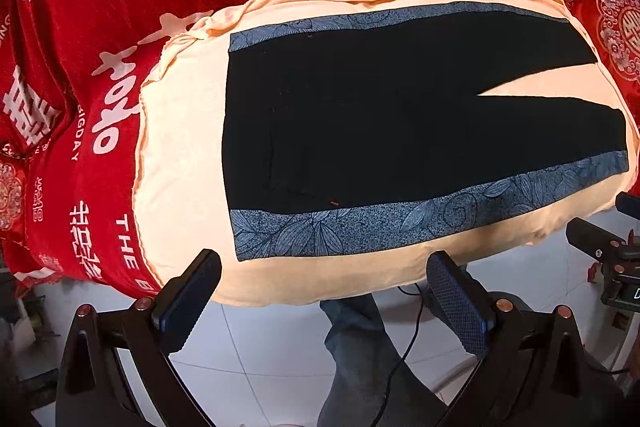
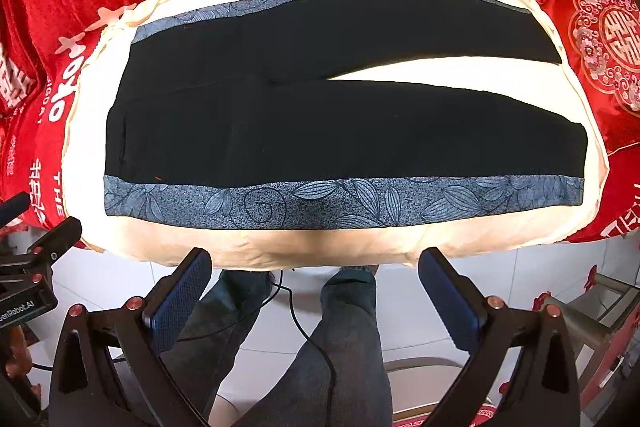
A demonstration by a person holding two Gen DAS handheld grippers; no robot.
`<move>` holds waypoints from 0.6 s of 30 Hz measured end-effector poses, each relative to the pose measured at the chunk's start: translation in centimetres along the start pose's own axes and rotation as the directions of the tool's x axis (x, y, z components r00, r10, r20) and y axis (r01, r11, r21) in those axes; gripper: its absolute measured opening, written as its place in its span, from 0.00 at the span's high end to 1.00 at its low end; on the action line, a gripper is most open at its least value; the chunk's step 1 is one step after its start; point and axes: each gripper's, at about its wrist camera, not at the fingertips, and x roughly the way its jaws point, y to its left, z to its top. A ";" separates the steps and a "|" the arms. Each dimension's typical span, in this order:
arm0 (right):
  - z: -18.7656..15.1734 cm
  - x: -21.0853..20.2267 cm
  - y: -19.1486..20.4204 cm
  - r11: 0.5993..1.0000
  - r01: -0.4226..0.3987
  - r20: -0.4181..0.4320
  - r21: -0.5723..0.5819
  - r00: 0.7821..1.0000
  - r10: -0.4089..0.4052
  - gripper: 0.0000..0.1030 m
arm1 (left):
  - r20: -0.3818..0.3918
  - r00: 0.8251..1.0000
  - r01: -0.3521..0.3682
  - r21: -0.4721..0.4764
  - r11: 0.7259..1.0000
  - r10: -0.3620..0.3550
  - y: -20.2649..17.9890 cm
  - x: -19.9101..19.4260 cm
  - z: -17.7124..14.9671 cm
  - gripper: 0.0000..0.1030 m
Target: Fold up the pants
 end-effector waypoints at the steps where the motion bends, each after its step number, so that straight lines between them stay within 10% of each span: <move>1: 0.0 0.0 0.0 1.000 -0.002 -0.001 -0.001 1.000 0.002 0.00 | 0.000 1.000 -0.001 -0.001 1.000 0.001 0.0 0.0 0.0 0.00; 18: 0.3 0.3 -2.5 0.999 -0.051 -0.019 0.011 0.999 0.051 0.00 | -0.026 0.999 -0.038 -0.009 0.999 0.038 -2.3 -0.7 0.1 0.00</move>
